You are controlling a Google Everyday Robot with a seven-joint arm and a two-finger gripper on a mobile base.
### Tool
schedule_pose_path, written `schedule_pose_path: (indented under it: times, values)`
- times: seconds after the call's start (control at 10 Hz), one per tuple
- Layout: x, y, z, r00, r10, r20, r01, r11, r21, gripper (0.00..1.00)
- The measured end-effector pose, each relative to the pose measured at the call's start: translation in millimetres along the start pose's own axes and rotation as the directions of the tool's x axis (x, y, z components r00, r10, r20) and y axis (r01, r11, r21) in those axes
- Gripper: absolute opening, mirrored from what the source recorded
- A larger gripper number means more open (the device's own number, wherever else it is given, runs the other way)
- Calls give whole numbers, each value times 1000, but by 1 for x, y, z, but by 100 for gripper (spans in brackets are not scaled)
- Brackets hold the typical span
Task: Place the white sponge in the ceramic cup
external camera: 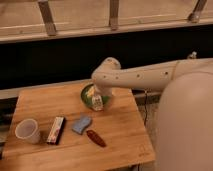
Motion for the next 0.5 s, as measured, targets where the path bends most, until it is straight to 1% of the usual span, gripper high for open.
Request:
schedule_pose_path:
  times: [0.1, 0.2, 0.3, 0.4, 0.5]
  values:
    - [11, 11, 2, 999, -38, -25, 39, 999, 26, 80]
    - [28, 21, 2, 996, -72, -60, 74, 996, 48, 80]
    - [40, 28, 2, 993, -83, -88, 87, 995, 47, 80]
    - [57, 36, 3, 988, -94, -126, 99, 995, 33, 80]
    - [71, 37, 5, 983, -98, -155, 103, 994, 27, 80]
